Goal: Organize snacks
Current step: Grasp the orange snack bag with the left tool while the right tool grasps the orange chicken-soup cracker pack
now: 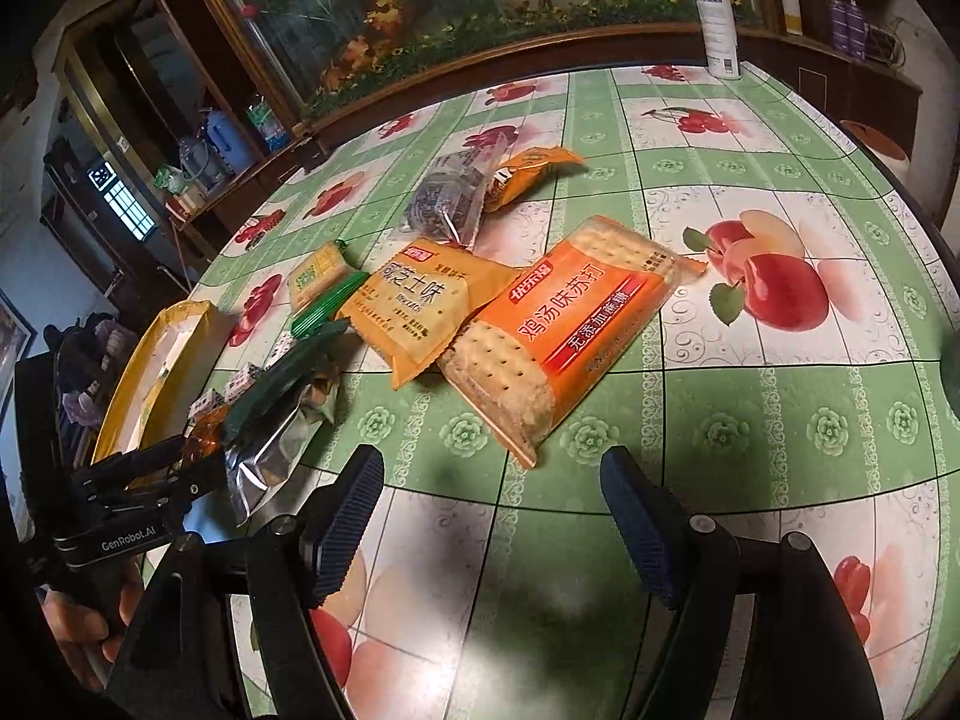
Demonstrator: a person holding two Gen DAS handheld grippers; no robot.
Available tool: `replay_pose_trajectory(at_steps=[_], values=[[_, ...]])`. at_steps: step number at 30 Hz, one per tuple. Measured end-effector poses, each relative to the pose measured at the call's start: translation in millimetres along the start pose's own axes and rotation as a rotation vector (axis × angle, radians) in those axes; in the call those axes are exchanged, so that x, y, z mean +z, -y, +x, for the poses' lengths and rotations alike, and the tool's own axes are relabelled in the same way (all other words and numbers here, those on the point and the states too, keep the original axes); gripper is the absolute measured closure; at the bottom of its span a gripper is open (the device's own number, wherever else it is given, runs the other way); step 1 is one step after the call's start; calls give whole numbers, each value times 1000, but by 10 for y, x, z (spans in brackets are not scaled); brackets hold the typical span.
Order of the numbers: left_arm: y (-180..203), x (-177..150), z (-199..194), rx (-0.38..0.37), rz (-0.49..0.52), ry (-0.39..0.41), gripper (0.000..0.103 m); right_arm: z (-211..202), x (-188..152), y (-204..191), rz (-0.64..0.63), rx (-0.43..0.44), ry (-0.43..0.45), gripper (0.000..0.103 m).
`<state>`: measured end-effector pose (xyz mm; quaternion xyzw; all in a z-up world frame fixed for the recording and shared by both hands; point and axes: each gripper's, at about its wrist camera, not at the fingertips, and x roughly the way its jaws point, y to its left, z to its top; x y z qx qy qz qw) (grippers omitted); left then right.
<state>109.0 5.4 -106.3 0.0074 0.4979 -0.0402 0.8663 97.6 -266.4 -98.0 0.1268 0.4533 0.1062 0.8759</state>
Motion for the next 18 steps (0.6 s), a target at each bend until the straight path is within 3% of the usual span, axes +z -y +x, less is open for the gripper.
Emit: replay_pose_trajectory(at_steps=[3,5,10,15,18], values=[[-38,5,26,10,-4,20,22,69,118,9,16,-18,4,26],[-60,32,11,11,-5,36,37,131,209,4,20,-40,2,26],[-213,78,-14,-70,-62,36,88,271,409,16,32,-112,11,25],[-301,82,3,-127,-103,24,98,400,525,-27,-32,-208,14,25],[-264,77,-4,-126,-94,18,98,380,496,-22,-65,-205,17,29]])
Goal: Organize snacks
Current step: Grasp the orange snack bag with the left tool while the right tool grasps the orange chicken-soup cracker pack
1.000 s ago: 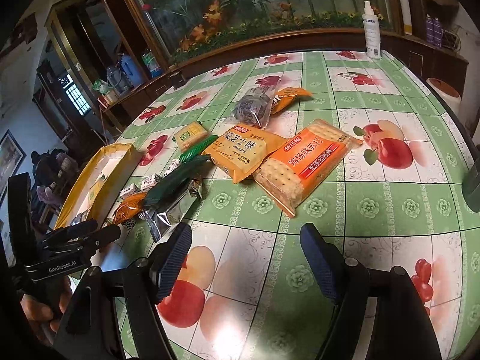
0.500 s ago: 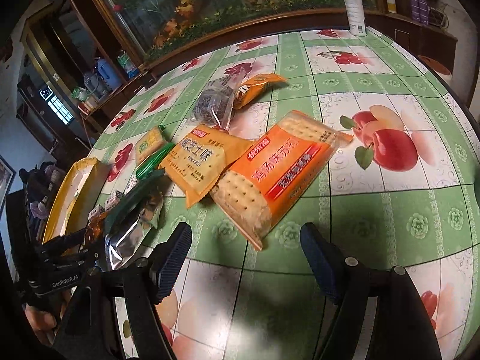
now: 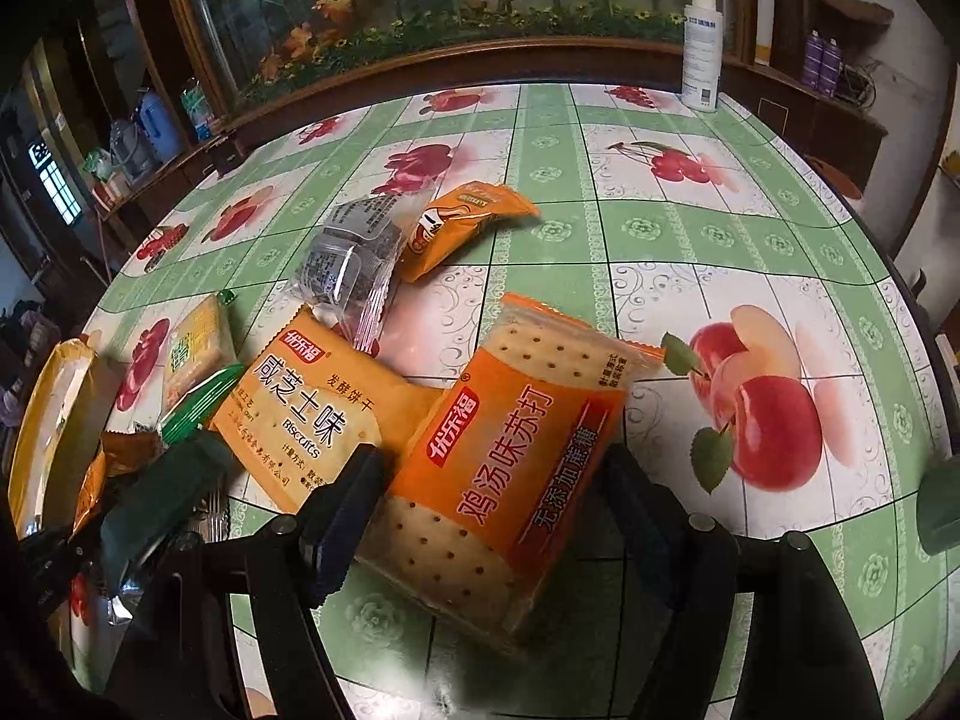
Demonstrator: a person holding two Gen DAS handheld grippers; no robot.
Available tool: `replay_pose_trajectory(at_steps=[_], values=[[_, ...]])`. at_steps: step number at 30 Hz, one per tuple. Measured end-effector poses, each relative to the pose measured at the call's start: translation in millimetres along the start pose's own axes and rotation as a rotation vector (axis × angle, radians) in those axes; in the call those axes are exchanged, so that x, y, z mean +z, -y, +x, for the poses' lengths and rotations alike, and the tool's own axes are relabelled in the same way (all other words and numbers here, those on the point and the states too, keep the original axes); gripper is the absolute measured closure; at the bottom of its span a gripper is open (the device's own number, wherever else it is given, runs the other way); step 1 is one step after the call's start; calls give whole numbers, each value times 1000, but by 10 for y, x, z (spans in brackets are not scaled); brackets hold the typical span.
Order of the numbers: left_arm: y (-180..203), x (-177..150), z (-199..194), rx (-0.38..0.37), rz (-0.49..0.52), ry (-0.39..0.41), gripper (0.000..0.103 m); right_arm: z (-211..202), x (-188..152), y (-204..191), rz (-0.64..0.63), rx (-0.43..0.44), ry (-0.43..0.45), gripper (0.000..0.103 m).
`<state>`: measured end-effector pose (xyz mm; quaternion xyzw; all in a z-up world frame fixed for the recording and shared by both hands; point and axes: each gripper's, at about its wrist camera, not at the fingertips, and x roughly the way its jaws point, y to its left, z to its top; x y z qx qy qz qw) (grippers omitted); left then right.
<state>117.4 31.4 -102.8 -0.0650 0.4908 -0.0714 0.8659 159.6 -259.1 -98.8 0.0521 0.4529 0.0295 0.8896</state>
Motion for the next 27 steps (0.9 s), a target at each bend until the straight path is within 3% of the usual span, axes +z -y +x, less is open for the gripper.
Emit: replay_pose_trajectory(at_steps=[2,5,8,10,12,14,16,18,21,24,27], values=[[40,24,11,10,14,-6,97,-46,-43,24,-17,-2,1,36],[123,83,14,0,37,-5,95,-94,-86,108,0,24,9,36],[247,159,-2,45,85,8,83,-94,-69,129,12,32,6,35],[311,216,-33,61,111,24,57,-79,-52,118,8,34,5,33],[344,278,-103,63,117,51,43,-72,-41,115,10,38,5,31],[341,317,-182,58,112,61,41,-73,-43,133,16,50,9,30],[318,355,-244,40,90,70,32,-76,-46,157,20,58,14,31],[322,435,-249,84,65,89,24,-68,-43,172,24,60,26,30],[329,582,-102,103,16,74,24,-57,-42,143,7,54,33,28],[372,681,143,95,-29,16,24,-56,-43,140,4,65,36,25],[419,725,405,136,-42,-46,24,-49,-30,168,11,82,39,25]])
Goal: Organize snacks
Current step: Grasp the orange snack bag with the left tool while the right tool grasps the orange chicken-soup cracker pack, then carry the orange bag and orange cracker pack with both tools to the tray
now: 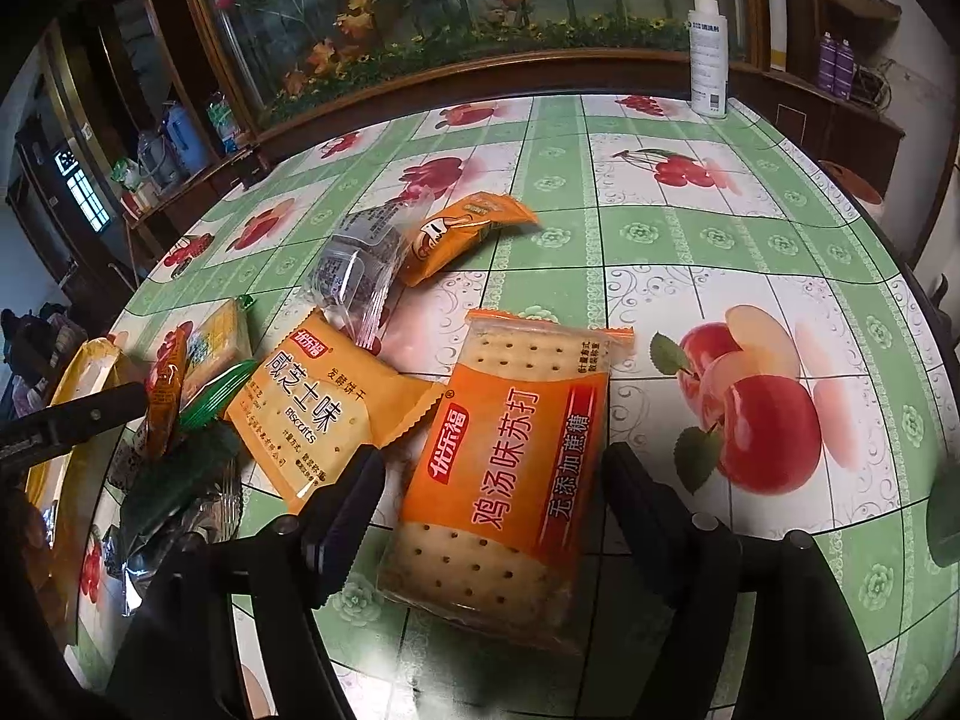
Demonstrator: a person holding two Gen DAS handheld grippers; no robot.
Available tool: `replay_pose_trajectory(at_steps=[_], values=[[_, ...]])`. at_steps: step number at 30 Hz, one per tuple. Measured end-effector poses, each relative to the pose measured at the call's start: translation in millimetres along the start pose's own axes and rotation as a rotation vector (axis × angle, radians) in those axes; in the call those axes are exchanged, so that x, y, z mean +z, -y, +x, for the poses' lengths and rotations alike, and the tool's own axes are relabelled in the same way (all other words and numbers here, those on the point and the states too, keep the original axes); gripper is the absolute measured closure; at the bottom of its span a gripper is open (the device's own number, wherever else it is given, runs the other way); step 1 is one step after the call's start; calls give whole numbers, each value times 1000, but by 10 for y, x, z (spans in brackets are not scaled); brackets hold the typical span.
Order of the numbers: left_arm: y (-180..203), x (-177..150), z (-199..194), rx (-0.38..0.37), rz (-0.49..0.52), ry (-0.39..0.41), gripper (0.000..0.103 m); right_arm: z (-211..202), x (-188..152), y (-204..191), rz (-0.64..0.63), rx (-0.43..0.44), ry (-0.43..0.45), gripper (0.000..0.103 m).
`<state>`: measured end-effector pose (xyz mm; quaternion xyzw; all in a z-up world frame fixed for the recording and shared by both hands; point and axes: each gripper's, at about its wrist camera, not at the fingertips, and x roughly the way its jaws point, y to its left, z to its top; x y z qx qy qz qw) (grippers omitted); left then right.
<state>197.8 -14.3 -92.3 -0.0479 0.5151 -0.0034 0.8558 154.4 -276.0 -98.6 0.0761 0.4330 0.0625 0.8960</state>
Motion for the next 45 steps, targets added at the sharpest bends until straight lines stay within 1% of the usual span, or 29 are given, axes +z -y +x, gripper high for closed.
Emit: replay_pose_trajectory(at_steps=[1,3,5,6,7,8,9,10,11,12,14,18,22,27,31,33,39,45], values=[[8,3,89,14,-8,-27,22,2,3,1,-2,1,0,25],[-14,-5,159,-16,-33,-23,21,17,13,-14,-16,-7,-3,25],[-6,-8,147,-4,-36,-2,25,36,19,-41,-38,-22,-9,25],[9,-8,132,-10,-29,4,31,44,19,-56,-50,-33,-12,26],[35,-11,110,-15,-19,6,39,50,19,-75,-64,-49,-15,28],[49,-24,87,-20,-9,9,45,54,15,-85,-73,-60,-17,30],[62,-38,61,-26,-1,11,54,56,13,-87,-79,-75,-17,32],[70,-49,29,-35,4,16,65,51,12,-77,-80,-82,-16,37],[69,-61,-10,-42,5,24,71,40,12,-53,-74,-84,-11,42],[62,-78,-57,-55,5,31,78,28,11,-19,-63,-74,-8,44],[20,-122,-149,-98,-15,37,80,5,6,42,-37,-50,-2,46],[-63,-226,-318,-139,-42,57,80,-32,-5,88,-11,-31,4,47],[-164,-362,-520,-193,-62,76,80,-119,-31,136,33,16,17,47],[-292,-516,-766,-236,-93,100,80,-430,-145,97,66,67,81,47],[-334,-619,-957,-259,-100,128,80,-683,-282,3,73,126,108,48],[-344,-673,-1030,-271,-102,136,80,-783,-328,-52,77,181,106,48],[-433,-844,-1191,-282,-114,151,80,-1080,-381,-303,45,272,133,48],[-588,-958,-1309,-274,-137,172,80,-1283,-411,-548,-3,303,159,48]])
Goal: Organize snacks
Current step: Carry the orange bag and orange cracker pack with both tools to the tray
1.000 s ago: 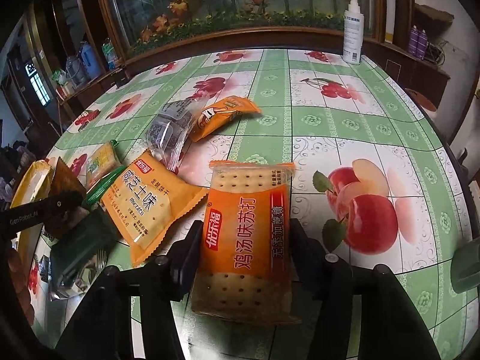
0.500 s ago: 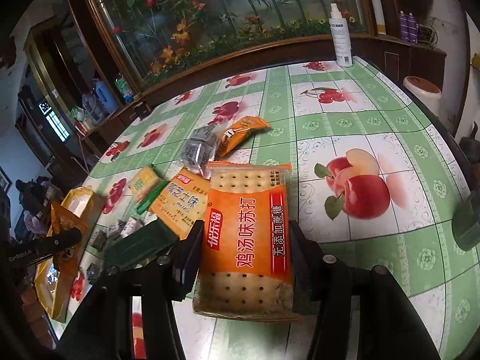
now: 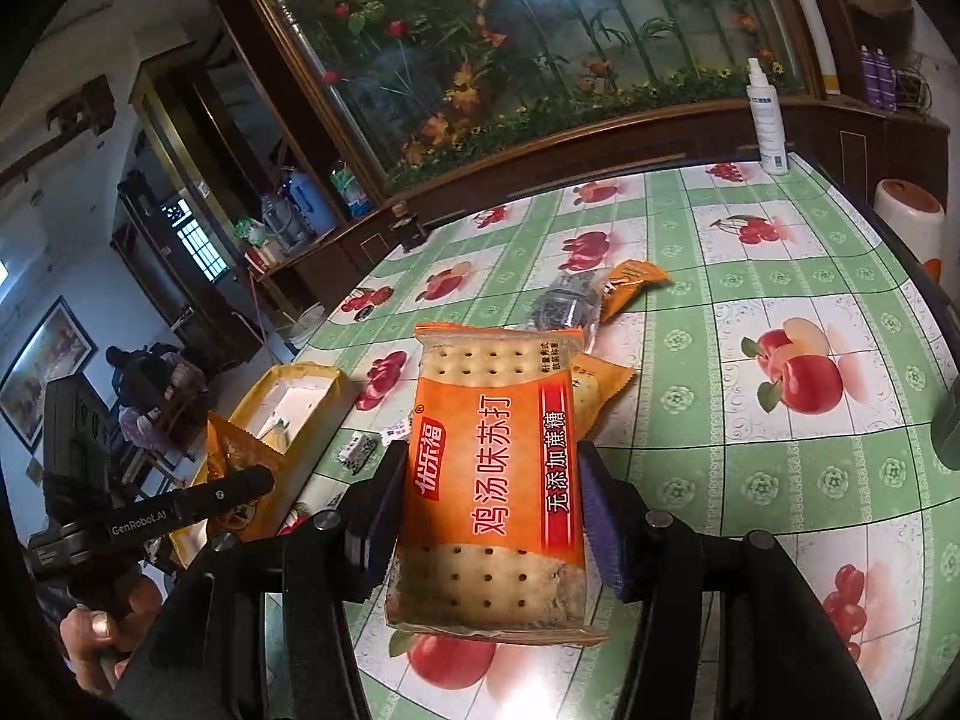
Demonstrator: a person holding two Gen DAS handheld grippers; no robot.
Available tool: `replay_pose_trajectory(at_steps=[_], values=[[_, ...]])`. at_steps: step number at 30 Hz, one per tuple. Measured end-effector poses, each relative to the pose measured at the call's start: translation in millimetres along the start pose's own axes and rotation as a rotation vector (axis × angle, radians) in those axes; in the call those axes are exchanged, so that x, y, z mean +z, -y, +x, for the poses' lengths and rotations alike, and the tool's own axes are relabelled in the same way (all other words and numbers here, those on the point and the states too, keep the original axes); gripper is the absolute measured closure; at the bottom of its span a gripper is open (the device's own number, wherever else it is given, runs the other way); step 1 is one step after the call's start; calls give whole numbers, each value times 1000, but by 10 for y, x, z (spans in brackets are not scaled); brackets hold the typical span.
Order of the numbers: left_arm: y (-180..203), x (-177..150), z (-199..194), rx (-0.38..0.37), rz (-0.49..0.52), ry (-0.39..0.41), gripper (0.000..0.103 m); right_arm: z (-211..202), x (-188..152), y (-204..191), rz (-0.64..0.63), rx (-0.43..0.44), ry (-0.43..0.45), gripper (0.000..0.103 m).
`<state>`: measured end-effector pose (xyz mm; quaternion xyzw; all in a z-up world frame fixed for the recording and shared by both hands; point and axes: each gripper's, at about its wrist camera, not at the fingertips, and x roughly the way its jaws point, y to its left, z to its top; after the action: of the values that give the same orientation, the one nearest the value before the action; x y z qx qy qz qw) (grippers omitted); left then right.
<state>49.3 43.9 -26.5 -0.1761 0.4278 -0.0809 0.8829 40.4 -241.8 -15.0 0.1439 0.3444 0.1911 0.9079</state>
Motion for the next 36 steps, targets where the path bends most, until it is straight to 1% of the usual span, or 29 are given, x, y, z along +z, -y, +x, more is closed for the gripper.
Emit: replay_pose_trajectory(at_steps=[8,19,27,36], values=[[-172,-27,-172,13,-32,35,80,-5,-17,-265,-41,49,0,48],[-450,-47,-302,38,-81,63,80,112,-29,-621,-97,126,-14,48],[-703,-61,-451,76,-120,95,80,307,-40,-915,-137,193,-45,48],[-973,-86,-475,98,-172,99,80,491,-83,-1211,-186,237,-79,48]])
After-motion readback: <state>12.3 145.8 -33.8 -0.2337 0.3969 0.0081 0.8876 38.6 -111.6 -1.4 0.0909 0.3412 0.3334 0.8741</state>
